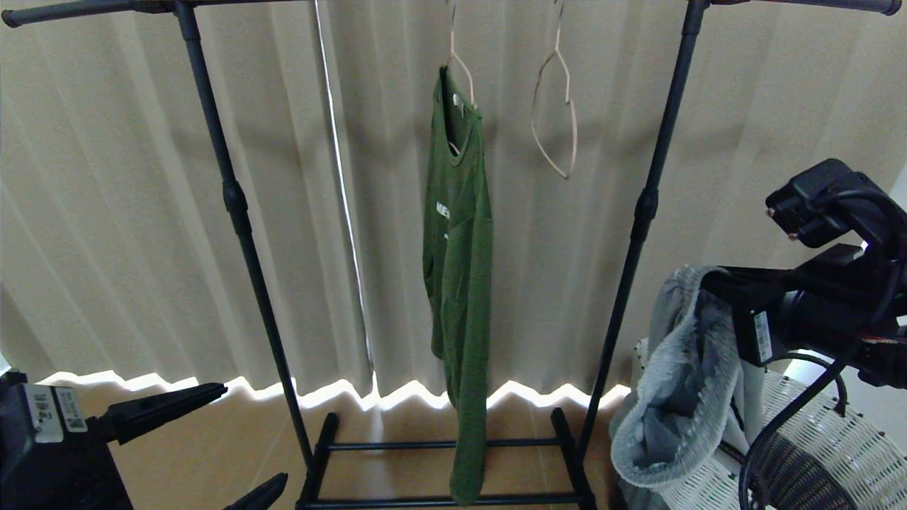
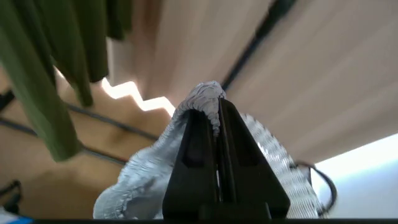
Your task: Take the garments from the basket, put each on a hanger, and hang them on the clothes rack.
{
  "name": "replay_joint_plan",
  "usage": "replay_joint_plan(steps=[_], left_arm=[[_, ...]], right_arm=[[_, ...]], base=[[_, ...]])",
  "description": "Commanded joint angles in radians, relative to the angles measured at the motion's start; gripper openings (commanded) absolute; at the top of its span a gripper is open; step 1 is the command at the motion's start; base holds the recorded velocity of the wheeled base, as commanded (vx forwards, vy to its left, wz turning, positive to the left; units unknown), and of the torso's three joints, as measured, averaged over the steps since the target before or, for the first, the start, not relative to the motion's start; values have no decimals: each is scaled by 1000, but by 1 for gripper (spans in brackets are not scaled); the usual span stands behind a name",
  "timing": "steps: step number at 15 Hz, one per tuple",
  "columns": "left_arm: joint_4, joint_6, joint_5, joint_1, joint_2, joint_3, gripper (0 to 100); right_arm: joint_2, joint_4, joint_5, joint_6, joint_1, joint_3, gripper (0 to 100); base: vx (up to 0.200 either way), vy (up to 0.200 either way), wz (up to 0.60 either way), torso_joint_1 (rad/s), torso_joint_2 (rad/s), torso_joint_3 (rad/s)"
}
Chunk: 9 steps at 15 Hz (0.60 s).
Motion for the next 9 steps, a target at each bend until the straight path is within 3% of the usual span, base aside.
replay_joint_plan(steps=[1, 3, 5, 9], left_arm=[[2, -2, 2, -39, 56, -53, 100], [1, -37, 2, -96, 133, -102, 100], [1, -134, 5, -183, 207, -168, 100], [-1, -229, 28, -338, 362, -263, 100]], right_arm=[[3, -2, 18, 0, 47, -15, 0], [-2, -3, 38, 0, 94, -36, 0], [-8, -3, 49, 3, 132, -65, 0], [-14, -5, 109, 5, 157, -116, 0]], base=[[0, 0, 0, 0, 0, 0], [0, 0, 0, 0, 0, 0], [0, 0, 0, 0, 0, 0], [0, 0, 0, 0, 0, 0]])
